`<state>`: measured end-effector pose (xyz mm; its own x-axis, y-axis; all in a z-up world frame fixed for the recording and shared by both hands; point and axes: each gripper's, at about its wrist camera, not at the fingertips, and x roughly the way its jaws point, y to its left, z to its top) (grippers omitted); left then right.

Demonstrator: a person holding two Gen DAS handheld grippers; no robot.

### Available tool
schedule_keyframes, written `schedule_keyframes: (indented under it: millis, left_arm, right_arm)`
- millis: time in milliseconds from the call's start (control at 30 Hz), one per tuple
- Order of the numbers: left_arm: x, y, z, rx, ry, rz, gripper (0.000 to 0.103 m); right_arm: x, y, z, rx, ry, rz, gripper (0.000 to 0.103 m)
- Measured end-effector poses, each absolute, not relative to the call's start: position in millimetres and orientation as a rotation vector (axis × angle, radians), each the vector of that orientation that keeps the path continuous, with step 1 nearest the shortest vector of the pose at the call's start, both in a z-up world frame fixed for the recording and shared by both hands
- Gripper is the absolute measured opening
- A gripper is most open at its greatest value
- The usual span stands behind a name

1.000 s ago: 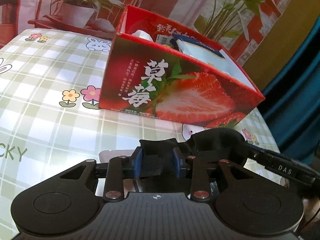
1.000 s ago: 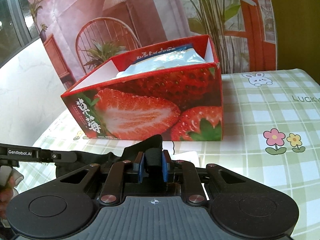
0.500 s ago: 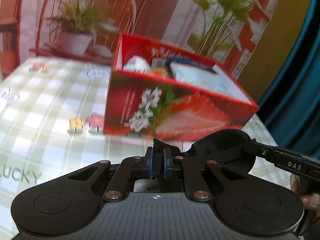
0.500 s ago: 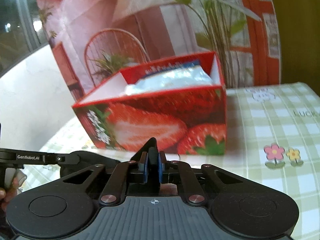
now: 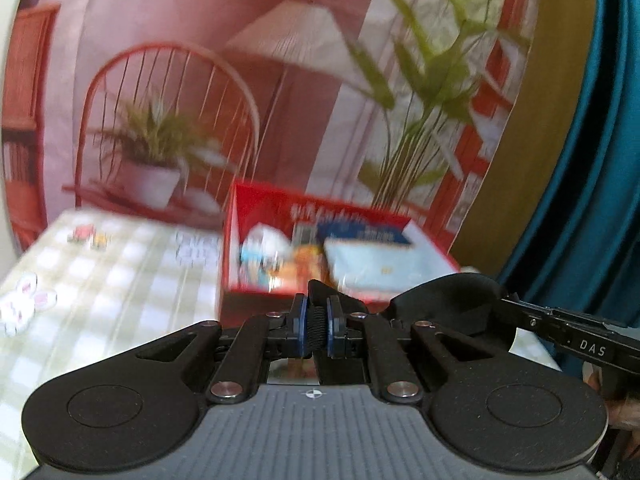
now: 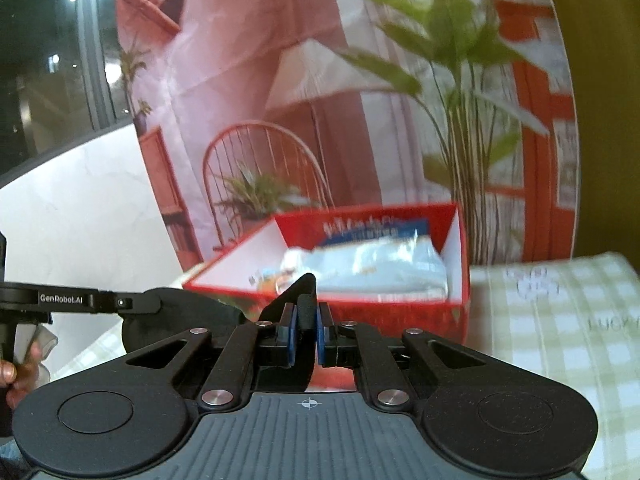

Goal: Organize soft objects
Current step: 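Lift the black eye mask with both grippers and lower it into the box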

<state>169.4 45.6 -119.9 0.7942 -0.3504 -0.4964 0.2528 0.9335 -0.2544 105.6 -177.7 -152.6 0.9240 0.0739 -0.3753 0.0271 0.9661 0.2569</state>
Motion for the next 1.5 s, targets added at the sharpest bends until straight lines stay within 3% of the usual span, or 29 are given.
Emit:
schedule_keyframes:
  millis: [367, 567, 967, 1500]
  left_arm:
    - [212.7, 24.2, -79.3, -0.141, 0.456, -0.326, 0.011]
    - [259.8, 6.0, -83.5, -0.105, 0.506, -0.332, 0.011]
    - [308.3, -14.1, -145.5, 0.003, 0.746, -0.374, 0.011]
    - [325.0, -12.6, -166.6, 0.033, 0.815, -0.355, 0.012]
  right_arm:
    - [140.4, -189.7, -108.5, 0.165, 0.295, -0.017, 0.009]
    - [175.8, -201.8, -102.2, 0.112, 0.304, -0.064, 0.009]
    - [227.0, -210.5, -156.7, 0.118, 0.556, -0.070, 0.009]
    - [238.2, -209.0, -177.0, 0.126, 0.629, -0.068, 0.009]
